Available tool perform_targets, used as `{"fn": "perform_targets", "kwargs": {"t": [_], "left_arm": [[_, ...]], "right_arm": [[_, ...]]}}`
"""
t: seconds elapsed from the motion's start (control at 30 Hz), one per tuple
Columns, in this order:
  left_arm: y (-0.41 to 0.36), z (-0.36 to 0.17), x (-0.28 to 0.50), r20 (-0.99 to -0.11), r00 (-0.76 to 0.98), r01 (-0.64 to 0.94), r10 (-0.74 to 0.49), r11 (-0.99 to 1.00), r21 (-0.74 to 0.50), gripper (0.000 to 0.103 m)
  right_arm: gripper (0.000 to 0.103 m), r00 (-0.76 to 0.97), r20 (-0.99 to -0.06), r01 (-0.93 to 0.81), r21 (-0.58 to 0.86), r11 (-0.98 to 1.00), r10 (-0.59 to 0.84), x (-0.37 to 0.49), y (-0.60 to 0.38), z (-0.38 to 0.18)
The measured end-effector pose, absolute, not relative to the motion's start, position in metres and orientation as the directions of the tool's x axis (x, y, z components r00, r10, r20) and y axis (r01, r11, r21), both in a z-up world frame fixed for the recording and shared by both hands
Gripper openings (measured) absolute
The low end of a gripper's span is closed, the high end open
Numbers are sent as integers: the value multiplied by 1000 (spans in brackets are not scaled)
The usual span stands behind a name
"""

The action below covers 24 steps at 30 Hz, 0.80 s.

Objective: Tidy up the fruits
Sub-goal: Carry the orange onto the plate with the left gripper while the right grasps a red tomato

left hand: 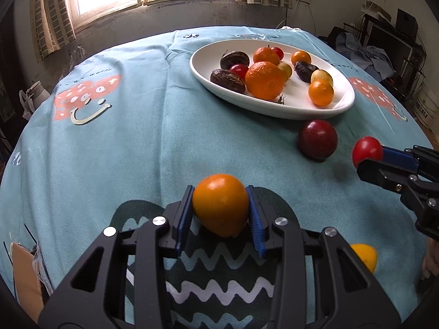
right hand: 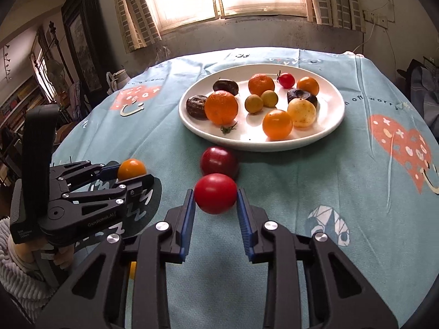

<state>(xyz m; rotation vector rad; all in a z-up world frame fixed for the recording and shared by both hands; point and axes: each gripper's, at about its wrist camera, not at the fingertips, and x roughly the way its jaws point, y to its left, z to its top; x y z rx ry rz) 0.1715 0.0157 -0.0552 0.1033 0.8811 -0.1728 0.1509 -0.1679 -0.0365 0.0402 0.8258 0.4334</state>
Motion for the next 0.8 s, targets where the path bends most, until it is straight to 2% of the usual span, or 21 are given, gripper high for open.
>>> {"fn": "perform_targets", "kwargs": {"t": [0.3,0.43,0.6,0.8], "left_arm": [[8,-45,160,-726,683,180,-74,981,70,38],[12,-35,157,-705,704,167,-89,985,43,38],[14,-24,159,-692,710,169,-130,986,-11,38],[3,-13,176,-691,713,165,-119,986,1,38]], "right_arm": [[31,594,-706,-353,202,914,385,151,-168,-39],[31,637,-683,-346,161,924,358,145,-167,-32],[31,722,-637,-316,45,948,271,136,-166,-18],[31,733,-634,-283,46,958,247,142,-178,-16]]}}
